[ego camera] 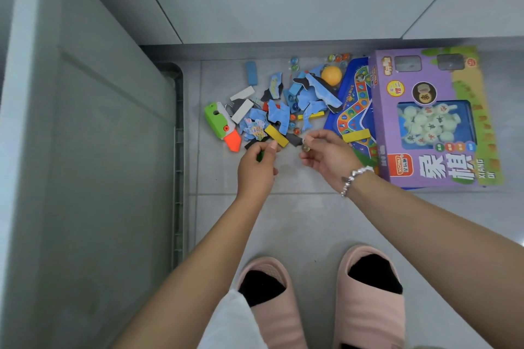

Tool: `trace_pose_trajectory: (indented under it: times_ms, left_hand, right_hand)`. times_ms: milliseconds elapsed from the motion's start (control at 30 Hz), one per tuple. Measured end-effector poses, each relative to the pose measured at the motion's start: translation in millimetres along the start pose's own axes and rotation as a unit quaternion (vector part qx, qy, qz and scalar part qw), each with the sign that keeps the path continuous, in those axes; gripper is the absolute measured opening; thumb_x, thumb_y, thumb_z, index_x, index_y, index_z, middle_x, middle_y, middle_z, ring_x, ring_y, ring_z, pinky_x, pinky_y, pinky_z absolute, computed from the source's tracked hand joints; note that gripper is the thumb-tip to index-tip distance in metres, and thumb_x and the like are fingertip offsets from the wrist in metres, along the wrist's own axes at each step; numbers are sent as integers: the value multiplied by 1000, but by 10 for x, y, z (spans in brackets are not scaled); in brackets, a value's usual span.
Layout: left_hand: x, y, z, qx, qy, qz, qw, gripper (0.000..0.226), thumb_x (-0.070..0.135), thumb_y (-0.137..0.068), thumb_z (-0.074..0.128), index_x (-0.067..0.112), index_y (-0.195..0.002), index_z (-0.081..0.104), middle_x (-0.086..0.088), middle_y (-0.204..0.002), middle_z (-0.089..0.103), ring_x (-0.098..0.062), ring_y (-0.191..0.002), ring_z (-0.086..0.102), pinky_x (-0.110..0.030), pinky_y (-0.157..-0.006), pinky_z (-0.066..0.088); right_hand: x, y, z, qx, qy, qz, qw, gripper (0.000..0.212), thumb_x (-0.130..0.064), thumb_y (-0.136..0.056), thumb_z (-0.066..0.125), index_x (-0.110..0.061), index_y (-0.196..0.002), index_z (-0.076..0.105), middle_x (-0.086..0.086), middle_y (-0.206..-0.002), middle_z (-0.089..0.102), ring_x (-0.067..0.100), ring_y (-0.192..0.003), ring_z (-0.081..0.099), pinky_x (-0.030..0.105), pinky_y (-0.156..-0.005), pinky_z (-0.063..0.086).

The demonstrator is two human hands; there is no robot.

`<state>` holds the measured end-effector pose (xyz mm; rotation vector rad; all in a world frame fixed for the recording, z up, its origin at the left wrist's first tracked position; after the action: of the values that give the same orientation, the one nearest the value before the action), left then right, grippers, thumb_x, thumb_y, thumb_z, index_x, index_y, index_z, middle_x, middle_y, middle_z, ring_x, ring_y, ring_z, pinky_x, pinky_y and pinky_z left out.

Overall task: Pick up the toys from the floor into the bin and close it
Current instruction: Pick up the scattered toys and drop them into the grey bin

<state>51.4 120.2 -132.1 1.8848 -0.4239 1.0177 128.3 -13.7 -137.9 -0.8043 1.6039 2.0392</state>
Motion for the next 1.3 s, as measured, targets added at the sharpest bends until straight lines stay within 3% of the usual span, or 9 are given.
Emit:
trace_pose_trajectory:
  times_ms: [167, 300, 367, 533, 733, 867, 1033, 1200, 1300]
  left_hand:
    - [22, 3, -30, 9, 2, 2, 1000, 26, 32, -96, 50, 8, -95, 62, 9, -70, 51, -7, -52, 48, -21, -53, 39]
    - [25, -3, -31, 12, 9, 1, 1000, 27, 31, -96, 51, 7, -94, 62, 8, -69, 51, -8, -52, 47, -22, -53, 38]
    - [21, -1, -22, 11, 9, 2, 1000, 27, 31, -96, 50, 6, -94, 62, 7, -71, 52, -9, -52, 47, -21, -52, 38]
    - [9, 18, -18, 11, 1, 2, 1000, 28, 32, -96, 50, 6, -94, 63, 7, -72, 53, -6, -51, 47, -18, -51, 40]
    - [1, 17, -55, 19, 8, 0, 1000, 25, 32, -96, 50, 12, -87, 62, 6, -71, 52, 2, -43, 46, -22, -54, 41]
    - [-13, 19, -68, 25, 18, -3, 1000, 24, 32, -96, 50, 15, -83, 61, 6, -70, 51, 2, -43, 45, -23, -54, 40]
    - [-45, 7, -88, 34, 38, -24, 998, 25, 32, -96, 50, 15, -82, 61, 6, -71, 52, -1, -44, 44, -23, -54, 40]
    - [-33, 14, -91, 36, 42, -28, 998, 25, 31, -96, 50, 16, -80, 61, 6, -70, 52, 0, -41, 44, -20, -50, 39]
    - [-29, 27, -91, 36, 42, -27, 998, 25, 31, -96, 50, 17, -79, 61, 6, -71, 52, -1, -44, 44, -19, -50, 39]
  right_hand:
    - [72, 83, 95, -85, -157, 140, 974, 20, -20, -94, 45, -9, -83, 58, 6, -71, 56, 16, -62, 57, 23, -55, 52]
    - [-106, -74, 84, -18, 151, 16, 988, 25, -26, -94, 51, -10, -75, 54, 2, -65, 52, 11, -56, 50, 20, -53, 40]
    - [-287, -138, 125, 35, 369, -123, 920, 16, -28, -88, 60, -12, -85, 57, -4, -65, 49, 6, -58, 45, 16, -52, 35]
    - [-343, -239, 180, 87, 470, -179, 860, 24, -25, -82, 68, -15, -101, 58, -6, -67, 52, 17, -70, 54, 22, -57, 40]
    - [-286, -294, 166, 113, 466, -179, 859, 23, -25, -81, 69, -13, -98, 62, 10, -87, 66, 24, -82, 61, 36, -75, 52]
    - [-296, -262, 101, 122, 382, -176, 899, 19, -29, -86, 62, -12, -87, 55, -7, -68, 52, 9, -63, 49, 15, -54, 38]
    - [-121, -269, -31, 93, 146, -66, 983, 17, -6, -91, 44, -14, -77, 48, 6, -68, 57, 14, -49, 43, 17, -38, 32]
    - [-304, -270, 112, 78, 401, -188, 893, 21, -21, -93, 53, -11, -105, 66, -3, -85, 61, 8, -75, 52, 20, -67, 43]
    - [-368, -274, 153, 108, 402, -216, 883, 19, -25, -86, 63, -14, -101, 65, -13, -65, 46, 3, -61, 45, 11, -55, 39]
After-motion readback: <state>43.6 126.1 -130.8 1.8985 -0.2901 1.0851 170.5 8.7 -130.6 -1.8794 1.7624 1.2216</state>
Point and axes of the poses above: each hand's wrist, its own y-axis away from the middle knuckle, its own z-axis out of the palm, x = y × z, the point moved 7 cm from there along -y, towards the middle knuckle
